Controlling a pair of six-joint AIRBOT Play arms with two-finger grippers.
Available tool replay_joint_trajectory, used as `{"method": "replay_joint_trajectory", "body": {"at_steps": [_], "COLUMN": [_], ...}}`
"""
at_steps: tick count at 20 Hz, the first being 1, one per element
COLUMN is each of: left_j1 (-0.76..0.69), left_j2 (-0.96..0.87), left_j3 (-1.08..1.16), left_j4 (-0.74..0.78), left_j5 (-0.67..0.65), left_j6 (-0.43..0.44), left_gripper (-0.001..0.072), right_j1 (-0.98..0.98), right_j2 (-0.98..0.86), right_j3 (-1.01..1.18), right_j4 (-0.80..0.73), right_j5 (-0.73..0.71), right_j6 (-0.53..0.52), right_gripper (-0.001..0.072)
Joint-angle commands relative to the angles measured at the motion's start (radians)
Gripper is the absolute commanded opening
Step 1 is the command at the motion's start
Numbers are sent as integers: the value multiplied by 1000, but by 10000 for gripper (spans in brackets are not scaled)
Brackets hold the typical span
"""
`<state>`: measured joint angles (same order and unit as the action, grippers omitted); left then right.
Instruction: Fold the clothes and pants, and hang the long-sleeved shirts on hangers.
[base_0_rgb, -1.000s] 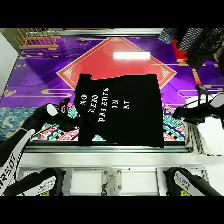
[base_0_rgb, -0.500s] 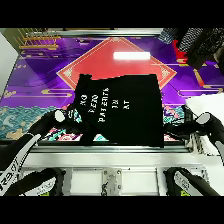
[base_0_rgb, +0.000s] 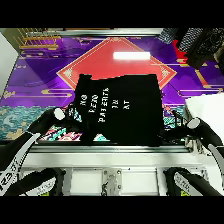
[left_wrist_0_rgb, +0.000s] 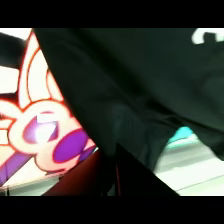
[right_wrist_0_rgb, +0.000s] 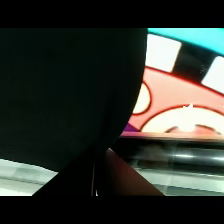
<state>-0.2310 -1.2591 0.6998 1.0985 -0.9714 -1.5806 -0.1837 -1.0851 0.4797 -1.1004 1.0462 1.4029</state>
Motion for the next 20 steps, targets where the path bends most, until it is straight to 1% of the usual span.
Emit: {"method": "replay_joint_trajectory", "body": {"at_steps": [1, 3, 5, 7, 9, 11, 13, 16, 20], "left_j1": [0, 11, 39, 70, 87, 87, 72, 33, -8], "left_j2": [41, 126, 227, 328, 418, 500, 573, 644, 647], "left_j3": [122, 248, 407, 577, 737, 863, 938, 1023, 1085], "left_j4": [7, 8, 6, -2, -2, -1, -2, -1, 8], "left_j5": [-60, -79, -108, -107, -97, -69, -5, 62, 81], "left_j6": [-2, -2, -2, -3, -6, -6, -10, -15, -16], "left_gripper": [9, 9, 9, 9, 9, 9, 9, 8, 9], "right_j1": [49, 48, 48, 48, 48, 48, 48, 48, 48], "right_j2": [32, 87, 151, 208, 260, 312, 372, 456, 508], "right_j3": [54, 193, 401, 635, 854, 999, 1090, 1117, 1118], "right_j4": [5, 3, 2, 2, 6, 6, 6, 6, 6], "right_j5": [-10, 11, 32, 27, -6, -66, -141, -232, -260], "right_j6": [-2, -2, -2, -2, -1, -1, -1, -1, 0], "right_gripper": [10, 10, 9, 9, 9, 9, 9, 9, 9]}}
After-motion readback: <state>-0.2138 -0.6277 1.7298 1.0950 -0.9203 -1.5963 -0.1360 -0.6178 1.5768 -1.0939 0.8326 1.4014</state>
